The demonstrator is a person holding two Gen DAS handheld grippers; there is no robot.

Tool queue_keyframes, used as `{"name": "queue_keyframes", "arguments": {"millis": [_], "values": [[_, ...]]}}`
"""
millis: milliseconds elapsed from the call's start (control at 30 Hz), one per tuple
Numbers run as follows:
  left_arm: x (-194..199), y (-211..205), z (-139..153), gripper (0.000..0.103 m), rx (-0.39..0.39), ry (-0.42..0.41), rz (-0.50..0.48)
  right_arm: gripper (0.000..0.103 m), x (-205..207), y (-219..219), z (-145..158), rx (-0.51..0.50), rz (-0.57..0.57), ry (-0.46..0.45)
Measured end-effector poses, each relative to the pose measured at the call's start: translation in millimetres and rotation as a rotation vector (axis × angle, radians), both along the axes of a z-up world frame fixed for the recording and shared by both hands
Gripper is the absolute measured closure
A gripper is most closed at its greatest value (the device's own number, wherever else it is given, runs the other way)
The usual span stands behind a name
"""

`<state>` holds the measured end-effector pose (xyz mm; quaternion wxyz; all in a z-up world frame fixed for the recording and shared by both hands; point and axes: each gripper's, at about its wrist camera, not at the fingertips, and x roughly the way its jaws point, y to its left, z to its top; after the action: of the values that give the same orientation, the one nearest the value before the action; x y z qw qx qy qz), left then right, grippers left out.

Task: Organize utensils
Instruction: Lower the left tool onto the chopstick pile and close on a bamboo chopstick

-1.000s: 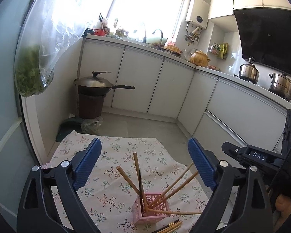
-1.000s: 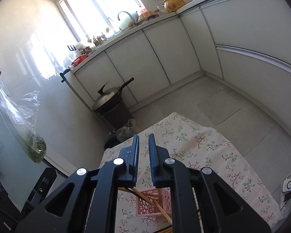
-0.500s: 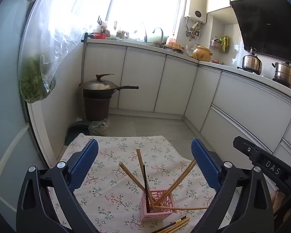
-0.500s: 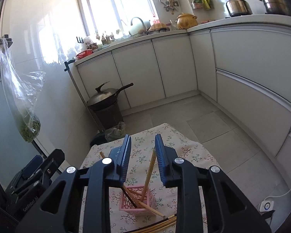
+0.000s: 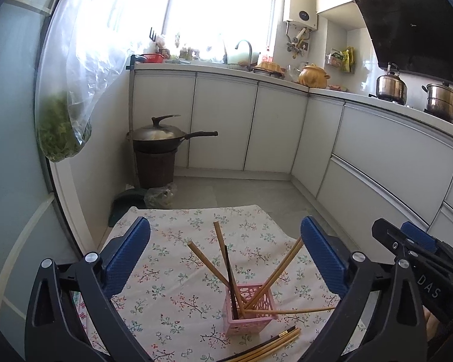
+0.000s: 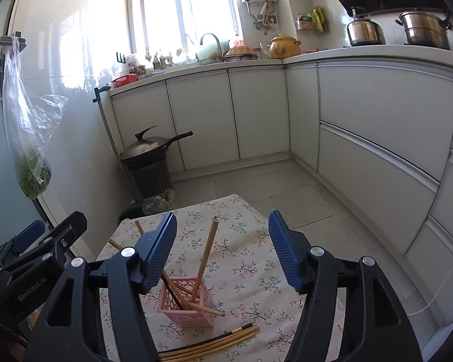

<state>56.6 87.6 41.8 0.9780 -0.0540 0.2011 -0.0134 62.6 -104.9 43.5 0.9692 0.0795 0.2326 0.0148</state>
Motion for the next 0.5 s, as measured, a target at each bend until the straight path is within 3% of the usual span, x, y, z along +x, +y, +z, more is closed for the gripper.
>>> {"name": "queue_keyframes", "arguments": {"millis": [233, 500], "values": [[-6, -3, -2, 0.007, 0.032, 0.012, -0.002, 0.014, -13, -11, -7, -0.017, -0.067, 0.001], [-12, -10, -7, 0.007, 0.068, 0.030, -0.026, 0.007, -23, -21, -13, -0.007, -0.083, 0.030]]}}
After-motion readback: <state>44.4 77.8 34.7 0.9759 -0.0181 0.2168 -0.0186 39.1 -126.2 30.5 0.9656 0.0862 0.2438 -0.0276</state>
